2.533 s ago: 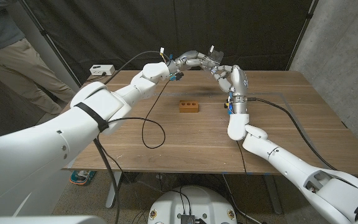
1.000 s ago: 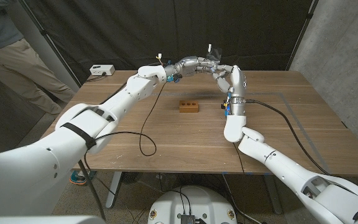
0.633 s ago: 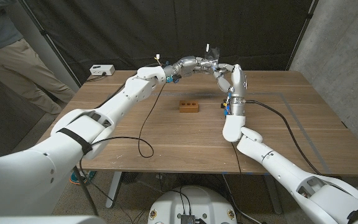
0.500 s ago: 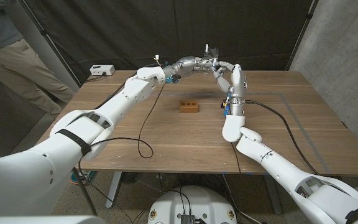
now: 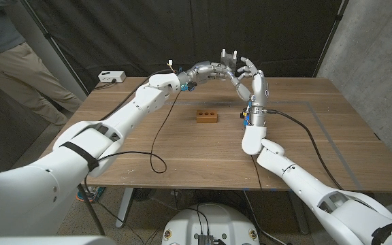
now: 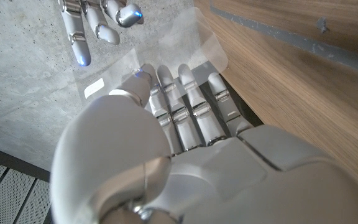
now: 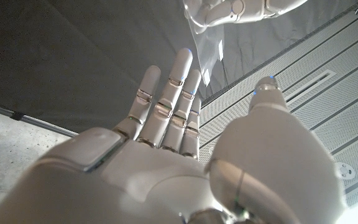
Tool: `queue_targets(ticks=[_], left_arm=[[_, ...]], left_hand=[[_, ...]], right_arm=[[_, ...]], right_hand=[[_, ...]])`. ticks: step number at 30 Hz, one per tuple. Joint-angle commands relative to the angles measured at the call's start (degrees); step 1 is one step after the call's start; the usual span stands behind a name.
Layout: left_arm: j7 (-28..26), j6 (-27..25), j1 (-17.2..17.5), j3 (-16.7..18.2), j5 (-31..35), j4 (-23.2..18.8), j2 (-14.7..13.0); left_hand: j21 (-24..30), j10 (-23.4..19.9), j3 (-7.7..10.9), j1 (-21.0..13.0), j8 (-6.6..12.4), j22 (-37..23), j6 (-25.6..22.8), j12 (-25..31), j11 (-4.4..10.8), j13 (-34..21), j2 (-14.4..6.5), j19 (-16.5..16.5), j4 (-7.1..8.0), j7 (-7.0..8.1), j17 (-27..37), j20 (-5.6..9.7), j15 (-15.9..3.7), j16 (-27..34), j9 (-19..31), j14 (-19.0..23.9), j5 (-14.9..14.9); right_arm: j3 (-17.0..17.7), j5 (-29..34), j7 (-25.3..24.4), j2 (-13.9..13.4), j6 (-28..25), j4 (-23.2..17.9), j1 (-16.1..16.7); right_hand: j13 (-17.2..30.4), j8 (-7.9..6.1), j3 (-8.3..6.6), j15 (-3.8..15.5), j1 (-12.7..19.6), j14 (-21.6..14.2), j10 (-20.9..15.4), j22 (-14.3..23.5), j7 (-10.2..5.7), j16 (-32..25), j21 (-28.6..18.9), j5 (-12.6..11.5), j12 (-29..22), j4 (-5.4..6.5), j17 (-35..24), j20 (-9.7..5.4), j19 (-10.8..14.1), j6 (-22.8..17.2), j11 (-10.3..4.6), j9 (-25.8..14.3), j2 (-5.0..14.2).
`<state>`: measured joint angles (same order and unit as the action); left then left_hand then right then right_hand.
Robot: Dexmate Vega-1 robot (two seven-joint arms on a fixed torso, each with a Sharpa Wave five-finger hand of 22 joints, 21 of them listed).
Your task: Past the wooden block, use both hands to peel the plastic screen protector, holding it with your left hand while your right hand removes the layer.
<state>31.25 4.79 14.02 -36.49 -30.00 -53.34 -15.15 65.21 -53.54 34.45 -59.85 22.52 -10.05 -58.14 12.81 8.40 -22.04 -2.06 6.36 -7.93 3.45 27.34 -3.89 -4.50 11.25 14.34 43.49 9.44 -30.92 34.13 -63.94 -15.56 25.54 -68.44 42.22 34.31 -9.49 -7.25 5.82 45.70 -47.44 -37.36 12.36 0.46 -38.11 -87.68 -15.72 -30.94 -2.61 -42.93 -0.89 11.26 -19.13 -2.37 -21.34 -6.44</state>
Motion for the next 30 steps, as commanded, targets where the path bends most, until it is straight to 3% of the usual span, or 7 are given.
queue_targets(ticks=[1,9,14,17,24,26,30], left_arm=[[0.2,1.3,-0.1,0.1,0.0,0.8,-0.2],[-0.6,3.7,0.0,0.1,1.0,1.5,-0.4],[-2.3,8.1,0.4,0.2,2.7,2.2,-0.8],[-2.8,9.6,0.8,0.3,3.3,2.4,-1.2],[-2.8,11.1,2.1,1.3,2.9,2.0,-2.9],[-3.2,11.8,2.7,1.6,3.1,1.4,-3.8],[-1.8,12.7,3.5,2.3,2.4,1.7,-5.1]], left_hand=[[-0.2,-0.2,0.33,-1.4,6.19,-0.3,-7.1,-0.3,0.38,0.1,-0.9,0.5,-0.01,-6.73,0.1,-0.01,-8.05,0.4,7.7,-0.2,0.4],[-0.2,-0.4,0.34,-1.4,6.29,-0.3,-7.1,-0.4,0.39,0.4,-0.9,0.5,0.02,-6.84,-0.1,0.13,-8.01,0.4,7.7,-0.3,0.4],[-0.3,-0.2,0.34,-1.3,6.39,-0.3,-7.0,-0.5,0.36,0.5,-0.9,0.6,0.1,-6.64,-0.2,0.19,-7.93,0.5,7.7,-0.3,0.4],[-0.3,-0.3,0.33,-1.4,6.44,-0.3,-7.1,-0.5,0.54,0.6,-0.8,0.8,0.09,-6.44,-0.2,0.43,-7.99,0.5,7.7,-0.3,0.4],[-0.4,-0.3,0.32,-1.4,6.52,-0.3,-7.1,-0.5,0.64,0.9,-0.8,0.7,0.1,-6.3,-0.4,0.64,-8.07,0.5,7.6,-0.3,0.4],[-0.5,-0.3,0.33,-1.4,6.53,-0.3,-7.1,-0.6,0.64,0.9,-0.8,0.7,0.11,-6.25,-0.4,0.67,-8.07,0.5,7.5,-0.3,0.4],[-0.5,-0.2,0.29,-1.4,6.53,-0.3,-7.1,-0.6,0.72,1.0,-0.8,0.6,0.1,-6.16,-0.5,0.8,-8.08,0.6,7.4,-0.2,0.4]], right_arm=[[2.2,2.2,-0.1,2.6,0.3,1.5,0.4],[-0.5,-2.5,0.3,0.7,1.5,2.0,-1.2],[-1.5,-7.4,1.4,-1.1,3.4,2.1,-2.2],[-1.7,-8.6,1.6,-1.9,2.7,1.3,-2.3],[-1.3,-9.0,2.3,-4.1,-1.8,-4.1,-0.9],[-1.2,-9.0,2.7,-4.5,-3.9,-6.2,-0.2],[-1.5,-8.0,2.7,-4.4,-8.6,-9.9,1.3]], right_hand=[[-1.3,0.22,1.07,6.31,-1.3,0.4,1.1,-0.2,1.07,0.2,0.1,-1.4,0.5,-0.04,0.5,0.44,-0.6,6.8,0.47,1.1,-0.05],[-1.9,-0.73,1.57,6.2,-2.0,0.6,0.5,-0.3,0.44,0.1,0.1,-1.9,0.4,0.17,0.6,0.39,-0.7,6.0,0.66,1.7,0.18],[-3.0,-1.29,2.66,5.65,-5.7,1.3,0.5,-0.5,-0.3,1.7,0.1,-2.3,0.6,1.98,2.5,0.3,-0.6,4.8,1.56,2.8,0.78],[-4.0,-1.5,3.17,3.68,-6.9,2.5,1.3,-1.1,-0.56,3.8,0.9,-2.6,1.4,2.48,4.7,0.71,-1.2,4.0,2.35,3.6,0.48],[-9.4,-2.09,4.07,0.65,-9.6,11.5,7.6,-3.1,-1.69,14.1,10.4,-2.8,6.7,3.85,13.8,1.9,-0.9,2.4,3.42,7.1,-0.6],[-10.8,-2.21,4.24,-0.43,-10.1,14.1,9.1,-3.0,-2.14,16.5,13.6,-2.6,8.3,4.12,15.7,3.96,-2.4,2.4,3.46,7.8,-0.66],[-13.1,-2.33,4.37,-0.82,-10.5,17.7,11.1,-2.9,-2.32,19.7,18.4,-2.4,10.5,4.34,18.5,6.08,-5.3,2.2,3.31,8.7,-0.32]])
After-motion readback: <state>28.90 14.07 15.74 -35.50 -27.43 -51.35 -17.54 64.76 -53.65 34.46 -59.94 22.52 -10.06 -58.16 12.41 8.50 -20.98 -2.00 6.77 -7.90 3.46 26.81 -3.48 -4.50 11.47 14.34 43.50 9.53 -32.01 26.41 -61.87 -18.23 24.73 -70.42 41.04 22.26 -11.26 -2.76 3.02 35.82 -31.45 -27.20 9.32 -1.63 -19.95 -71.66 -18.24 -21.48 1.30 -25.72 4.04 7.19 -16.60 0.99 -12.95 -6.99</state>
